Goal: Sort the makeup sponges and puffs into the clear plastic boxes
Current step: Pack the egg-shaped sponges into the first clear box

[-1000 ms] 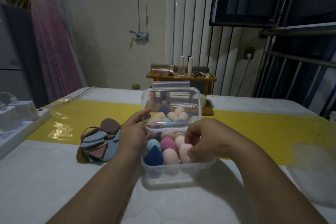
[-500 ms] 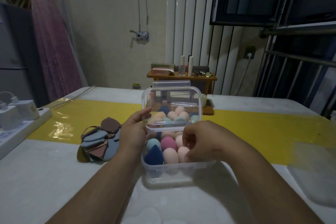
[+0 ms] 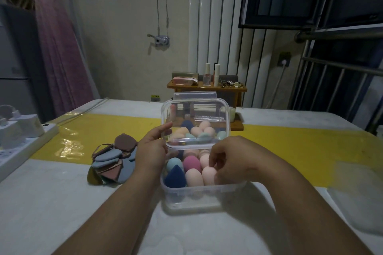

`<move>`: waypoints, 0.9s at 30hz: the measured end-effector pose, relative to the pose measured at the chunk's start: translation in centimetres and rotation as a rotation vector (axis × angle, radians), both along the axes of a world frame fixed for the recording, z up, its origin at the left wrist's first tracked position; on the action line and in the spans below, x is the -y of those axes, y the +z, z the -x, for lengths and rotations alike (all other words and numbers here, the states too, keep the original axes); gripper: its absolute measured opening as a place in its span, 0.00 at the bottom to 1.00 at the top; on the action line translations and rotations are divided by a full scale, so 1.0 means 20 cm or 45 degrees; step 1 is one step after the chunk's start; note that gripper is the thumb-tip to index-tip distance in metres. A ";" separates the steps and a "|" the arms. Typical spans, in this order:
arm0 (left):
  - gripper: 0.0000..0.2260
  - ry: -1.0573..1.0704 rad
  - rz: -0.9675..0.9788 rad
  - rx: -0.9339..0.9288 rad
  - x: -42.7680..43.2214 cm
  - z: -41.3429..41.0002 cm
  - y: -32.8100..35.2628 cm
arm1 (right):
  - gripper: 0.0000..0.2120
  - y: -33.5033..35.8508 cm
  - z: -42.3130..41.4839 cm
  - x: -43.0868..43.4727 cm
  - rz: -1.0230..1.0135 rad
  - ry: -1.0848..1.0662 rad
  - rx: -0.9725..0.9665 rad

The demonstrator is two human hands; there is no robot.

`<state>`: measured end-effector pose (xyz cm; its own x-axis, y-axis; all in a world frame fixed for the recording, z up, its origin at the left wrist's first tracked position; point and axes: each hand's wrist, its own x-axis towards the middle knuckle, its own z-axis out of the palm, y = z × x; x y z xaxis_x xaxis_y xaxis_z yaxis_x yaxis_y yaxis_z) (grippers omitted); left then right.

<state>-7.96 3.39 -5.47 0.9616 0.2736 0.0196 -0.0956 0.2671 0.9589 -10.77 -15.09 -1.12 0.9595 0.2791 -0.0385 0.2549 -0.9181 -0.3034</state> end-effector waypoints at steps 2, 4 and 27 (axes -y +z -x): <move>0.26 0.008 -0.003 -0.006 0.00 0.00 0.00 | 0.12 0.00 0.00 0.01 -0.004 0.000 -0.011; 0.26 0.018 -0.009 -0.012 0.00 -0.01 0.00 | 0.12 0.01 0.00 0.01 -0.003 0.011 -0.003; 0.27 0.026 -0.095 0.019 -0.02 0.03 0.02 | 0.10 -0.19 -0.24 0.23 -0.426 -0.517 0.408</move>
